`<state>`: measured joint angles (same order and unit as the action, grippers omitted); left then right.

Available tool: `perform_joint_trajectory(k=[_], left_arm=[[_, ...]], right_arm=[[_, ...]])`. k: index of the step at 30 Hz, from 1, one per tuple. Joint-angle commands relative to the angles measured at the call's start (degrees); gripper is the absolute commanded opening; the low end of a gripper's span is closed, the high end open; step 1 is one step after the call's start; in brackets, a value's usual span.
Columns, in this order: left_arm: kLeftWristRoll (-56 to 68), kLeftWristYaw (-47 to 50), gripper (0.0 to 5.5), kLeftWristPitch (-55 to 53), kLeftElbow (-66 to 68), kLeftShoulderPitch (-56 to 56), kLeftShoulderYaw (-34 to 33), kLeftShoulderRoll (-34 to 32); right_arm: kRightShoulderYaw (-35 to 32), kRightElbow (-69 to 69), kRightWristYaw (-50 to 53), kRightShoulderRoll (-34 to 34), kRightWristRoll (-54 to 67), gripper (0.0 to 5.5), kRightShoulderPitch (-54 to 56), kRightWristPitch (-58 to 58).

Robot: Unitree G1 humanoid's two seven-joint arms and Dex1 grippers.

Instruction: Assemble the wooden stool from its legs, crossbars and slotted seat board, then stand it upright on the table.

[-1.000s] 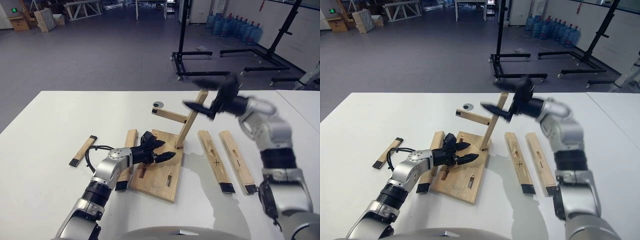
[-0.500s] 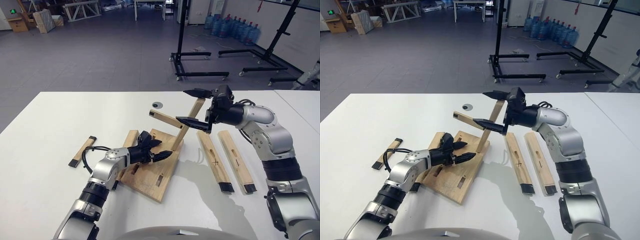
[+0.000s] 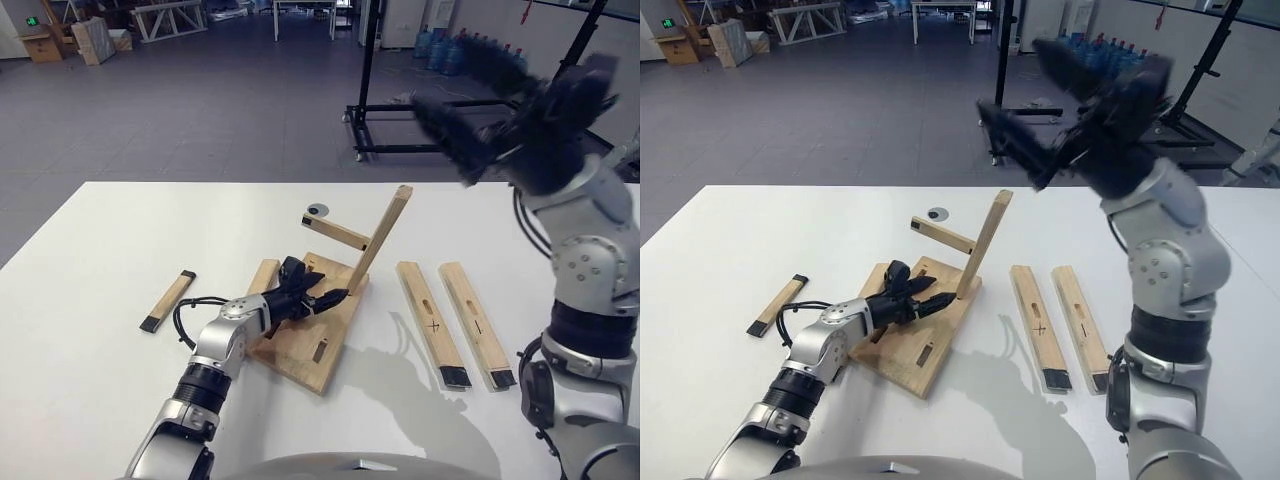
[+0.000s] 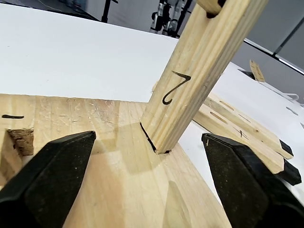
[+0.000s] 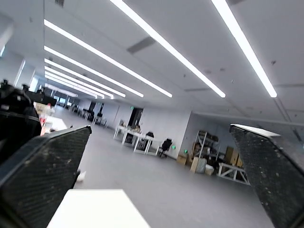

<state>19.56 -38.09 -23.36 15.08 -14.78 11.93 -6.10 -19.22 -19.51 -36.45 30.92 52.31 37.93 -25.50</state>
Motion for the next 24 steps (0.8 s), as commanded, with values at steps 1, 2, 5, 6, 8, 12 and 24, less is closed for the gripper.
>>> perform_joint_trajectory(k=[1, 2, 5, 6, 8, 12, 24], left_arm=[[-3.41, 5.63, 4.12, -6.32, 6.03, 8.14, 1.91, 1.03], [-3.13, 6.06, 4.12, -6.08, 5.08, 7.97, 1.73, 1.62], [-1.55, 6.60, 4.12, -6.00, -1.15, 8.35, 1.02, 2.05], [-0.98, 6.71, 4.12, -6.26, -3.71, 8.73, 0.77, 1.72], [0.19, 6.88, 4.12, -7.70, -11.21, 9.88, -0.35, -0.35], [2.83, 6.98, 4.12, -12.57, -24.73, 10.87, -6.20, -7.23], [9.30, -9.38, 4.12, -19.96, -45.99, 30.81, -16.74, -35.09]], right_arm=[[-3.17, 1.65, 2.70, 1.27, 3.74, 5.37, -1.13, -3.08], [-3.37, 1.92, 3.12, 0.94, 3.51, 5.37, -3.51, -3.30], [-3.54, 2.27, 4.32, -0.13, 2.43, 5.37, -9.24, -3.35], [-3.49, 1.99, 4.66, -0.43, 2.15, 5.37, -10.91, -3.22], [-3.99, 0.67, 5.91, -1.62, 2.66, 5.37, -14.42, -3.14], [-3.76, -1.43, 6.94, -2.63, 2.29, 5.37, -19.67, -2.88], [-3.40, -4.49, 8.19, -2.04, 2.53, 5.37, -23.86, -3.89]])
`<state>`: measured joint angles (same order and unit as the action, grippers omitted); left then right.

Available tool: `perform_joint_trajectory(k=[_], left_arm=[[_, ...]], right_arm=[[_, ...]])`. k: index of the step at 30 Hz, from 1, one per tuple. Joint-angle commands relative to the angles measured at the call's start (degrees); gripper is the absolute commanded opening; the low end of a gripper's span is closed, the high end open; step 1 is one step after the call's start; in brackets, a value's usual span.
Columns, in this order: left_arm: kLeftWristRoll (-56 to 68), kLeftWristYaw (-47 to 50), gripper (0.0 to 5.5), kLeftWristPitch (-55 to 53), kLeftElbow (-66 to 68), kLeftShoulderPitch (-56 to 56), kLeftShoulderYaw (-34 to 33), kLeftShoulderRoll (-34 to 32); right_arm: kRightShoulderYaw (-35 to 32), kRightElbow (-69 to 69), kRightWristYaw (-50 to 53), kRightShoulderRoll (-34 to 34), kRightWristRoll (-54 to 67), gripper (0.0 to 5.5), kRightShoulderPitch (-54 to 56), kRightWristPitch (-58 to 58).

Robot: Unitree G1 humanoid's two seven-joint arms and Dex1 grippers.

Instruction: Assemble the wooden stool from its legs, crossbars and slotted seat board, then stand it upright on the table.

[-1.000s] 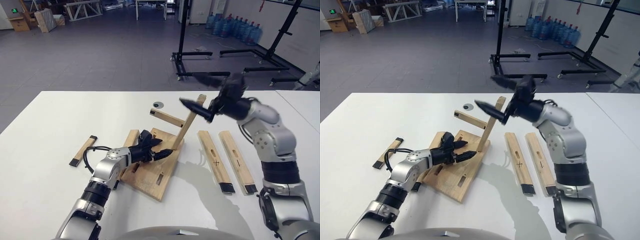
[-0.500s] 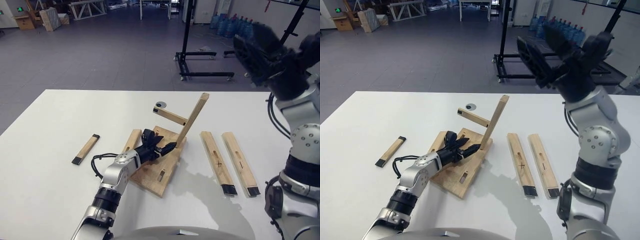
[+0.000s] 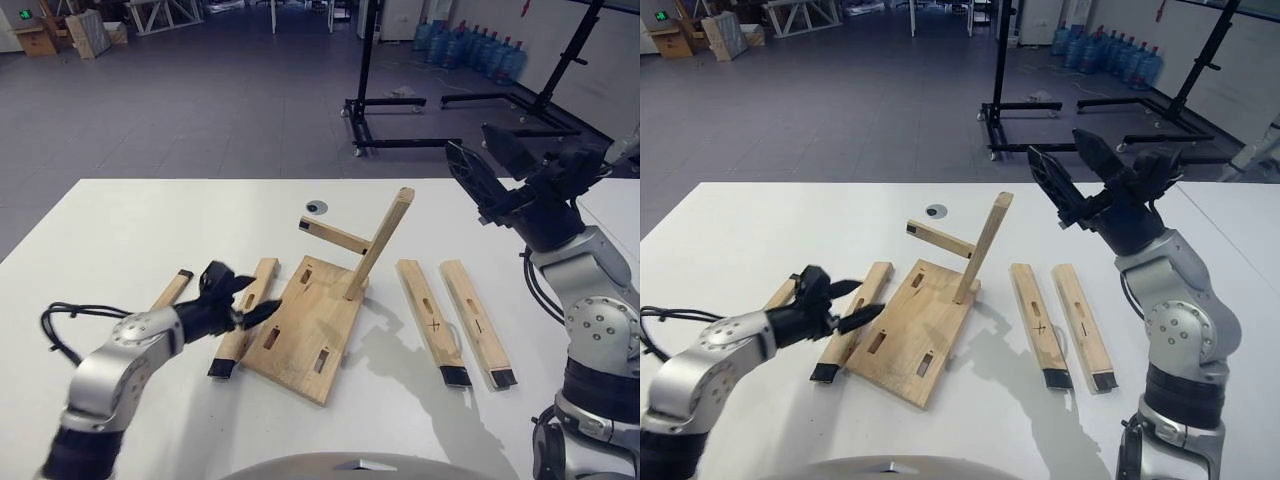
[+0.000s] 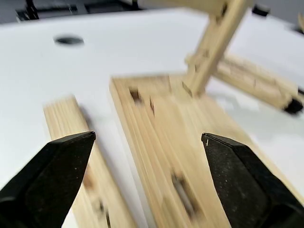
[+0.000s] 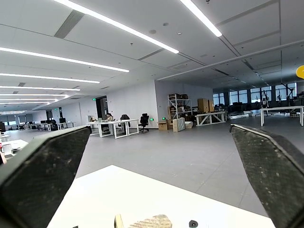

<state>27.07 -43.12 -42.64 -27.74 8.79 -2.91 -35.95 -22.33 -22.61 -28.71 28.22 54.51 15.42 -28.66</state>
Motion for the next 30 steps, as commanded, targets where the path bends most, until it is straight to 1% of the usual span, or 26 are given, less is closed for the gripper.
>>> perform_joint_trajectory(k=[1, 6, 11, 17, 20, 27, 30], left_arm=[[2.25, -4.90, 4.12, -0.67, -3.66, 8.51, -1.93, -5.72], [2.53, -2.87, 4.12, -1.49, -5.10, 9.96, 0.79, -4.51], [3.73, -2.13, 4.12, -3.83, -9.47, 13.03, 1.55, -6.06], [3.30, -0.69, 4.12, -4.91, -9.41, 12.55, 3.67, -6.65], [3.90, -0.36, 4.12, -5.16, -10.11, 11.92, 5.22, -5.93], [2.77, 0.39, 4.12, -4.87, -7.28, 6.85, 14.38, -1.82], [2.42, 1.46, 4.12, -4.85, -5.88, 4.90, 16.92, 0.14]], right_arm=[[-0.26, -1.51, 0.55, 0.63, 0.32, 5.37, -1.63, -0.71], [0.86, -2.21, 0.59, 0.57, 0.14, 5.37, -2.17, -0.86], [0.52, -3.25, 1.27, 0.71, 0.66, 5.37, -3.16, -0.99], [1.48, -3.77, 1.93, 0.30, 0.91, 5.37, -3.10, -0.85], [1.61, -3.39, 1.86, 0.49, 1.02, 5.37, -2.75, -0.74], [2.29, -1.29, 1.19, 1.36, 1.16, 5.37, 0.82, -0.89], [2.27, -0.24, 0.58, 1.79, 0.77, 5.37, 1.86, -0.83]])
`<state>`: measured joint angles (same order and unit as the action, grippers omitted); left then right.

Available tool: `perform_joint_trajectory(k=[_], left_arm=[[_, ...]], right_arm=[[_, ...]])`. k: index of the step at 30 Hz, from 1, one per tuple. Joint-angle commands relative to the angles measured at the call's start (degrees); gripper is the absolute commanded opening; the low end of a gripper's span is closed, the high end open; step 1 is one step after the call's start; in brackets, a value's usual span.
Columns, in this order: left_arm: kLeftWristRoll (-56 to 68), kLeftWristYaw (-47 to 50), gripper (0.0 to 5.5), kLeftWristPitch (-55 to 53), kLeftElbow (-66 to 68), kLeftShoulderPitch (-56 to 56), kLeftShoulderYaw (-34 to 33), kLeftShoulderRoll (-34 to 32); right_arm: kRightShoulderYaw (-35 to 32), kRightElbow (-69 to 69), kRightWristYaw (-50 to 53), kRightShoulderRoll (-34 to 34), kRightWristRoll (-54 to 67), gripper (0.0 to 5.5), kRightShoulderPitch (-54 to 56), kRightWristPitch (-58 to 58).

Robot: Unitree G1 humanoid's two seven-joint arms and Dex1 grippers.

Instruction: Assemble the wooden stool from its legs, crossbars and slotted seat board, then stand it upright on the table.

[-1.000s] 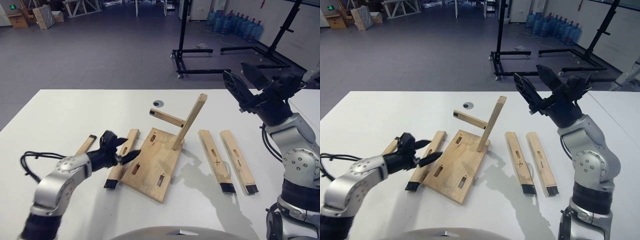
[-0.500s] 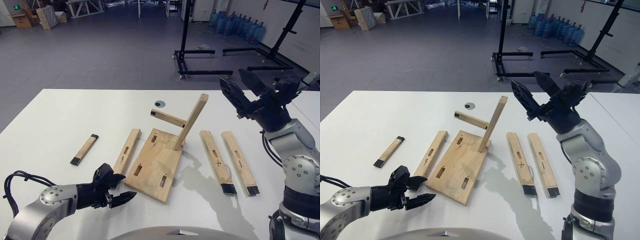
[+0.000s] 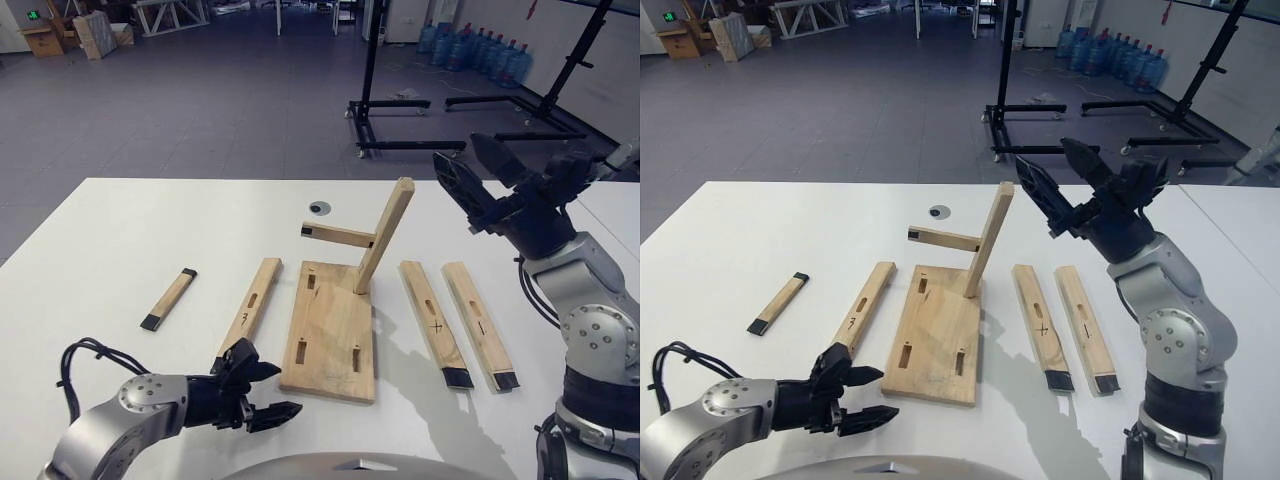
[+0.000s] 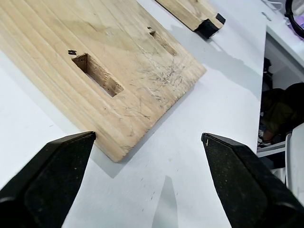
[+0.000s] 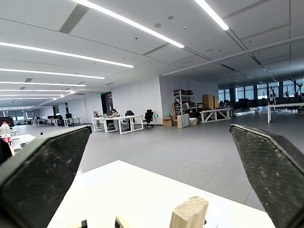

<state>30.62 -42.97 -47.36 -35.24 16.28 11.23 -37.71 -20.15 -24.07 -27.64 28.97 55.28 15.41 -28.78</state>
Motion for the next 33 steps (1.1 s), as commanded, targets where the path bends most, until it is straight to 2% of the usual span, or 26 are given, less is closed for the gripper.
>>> perform_joint_trajectory(k=[1, 11, 17, 22, 26, 29, 33], left_arm=[[-1.26, 1.86, 4.12, -0.14, 2.10, -3.02, 3.37, 2.49], [-2.96, 4.30, 4.12, 1.78, 11.56, -10.60, 6.84, 10.26], [-3.86, 5.26, 4.12, 3.17, 16.55, -13.84, 7.43, 14.12], [-3.83, 7.69, 4.12, 3.37, 12.61, -11.31, 5.90, 14.58], [-2.33, 13.11, 4.12, 2.99, 3.99, -7.24, 0.81, 15.83], [-1.74, 18.73, 4.12, 7.82, -0.36, -6.66, -5.36, 20.48], [-2.31, 23.13, 4.12, 13.39, -4.32, -4.96, -7.94, 24.64]], right_arm=[[0.07, 1.56, -0.67, 1.22, -0.06, 5.37, 2.22, -0.66], [-1.34, 5.15, -2.93, 3.46, -1.16, 5.37, 3.82, 0.33], [-2.79, 5.84, -4.26, 4.87, -2.47, 5.37, 0.56, 0.14], [-7.16, 7.05, -1.36, 3.69, -6.94, 5.37, -8.69, 1.72], [-4.94, 2.73, 8.26, -0.57, -16.41, 5.37, -20.08, 1.22], [-3.83, -1.40, 15.28, -3.90, -22.78, 5.37, -28.95, -0.23], [-2.22, -4.96, 18.45, -5.95, -25.54, 5.37, -36.54, -4.24]])
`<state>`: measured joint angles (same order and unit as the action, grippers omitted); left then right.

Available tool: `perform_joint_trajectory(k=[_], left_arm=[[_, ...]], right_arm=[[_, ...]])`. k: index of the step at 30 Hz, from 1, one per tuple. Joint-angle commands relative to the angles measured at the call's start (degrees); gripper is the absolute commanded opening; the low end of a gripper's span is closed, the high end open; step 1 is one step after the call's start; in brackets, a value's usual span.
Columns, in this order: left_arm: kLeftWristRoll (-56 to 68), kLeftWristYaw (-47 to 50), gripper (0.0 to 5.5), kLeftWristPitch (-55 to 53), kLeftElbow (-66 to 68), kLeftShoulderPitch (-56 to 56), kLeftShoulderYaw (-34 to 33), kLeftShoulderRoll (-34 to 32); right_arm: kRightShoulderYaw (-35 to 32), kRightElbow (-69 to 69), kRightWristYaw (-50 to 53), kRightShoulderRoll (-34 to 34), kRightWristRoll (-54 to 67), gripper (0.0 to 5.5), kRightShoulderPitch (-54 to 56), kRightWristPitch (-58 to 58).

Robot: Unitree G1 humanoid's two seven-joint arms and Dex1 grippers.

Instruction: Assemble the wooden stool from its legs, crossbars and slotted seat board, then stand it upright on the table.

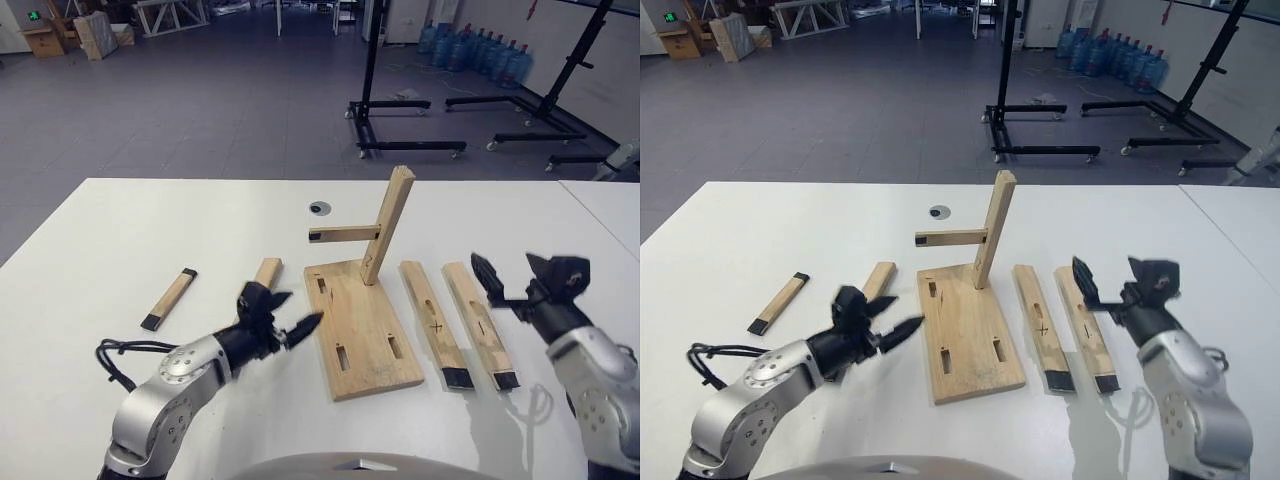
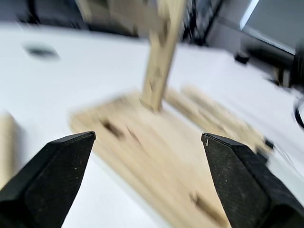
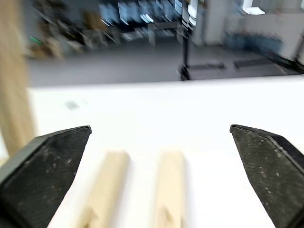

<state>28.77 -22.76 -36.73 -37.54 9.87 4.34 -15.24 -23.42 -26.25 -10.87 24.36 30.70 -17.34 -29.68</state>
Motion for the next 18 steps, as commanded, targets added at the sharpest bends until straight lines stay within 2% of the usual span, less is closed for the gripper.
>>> perform_joint_trajectory(k=[1, 7, 13, 18], left_arm=[[-1.24, 4.12, 4.12, 3.82, -1.95, 1.80, -1.21, 2.90], [-5.97, 11.92, 4.12, 7.92, 3.39, 0.54, -4.46, 6.47], [-9.80, 15.44, 4.12, 11.56, 7.04, -2.30, -4.46, 8.50], [-11.53, 16.49, 4.12, 12.85, 9.06, -3.85, -3.49, 9.90]], right_arm=[[0.93, -3.27, 2.44, -1.94, -0.66, 5.37, -4.69, -4.64], [2.12, -1.84, 2.03, -0.25, -0.54, 5.37, -7.46, -13.97], [5.50, 3.85, -1.36, 3.30, -4.30, 4.32, -8.94, -17.85], [6.18, 16.82, -6.39, 3.88, -6.78, 3.43, -7.32, -12.33]])
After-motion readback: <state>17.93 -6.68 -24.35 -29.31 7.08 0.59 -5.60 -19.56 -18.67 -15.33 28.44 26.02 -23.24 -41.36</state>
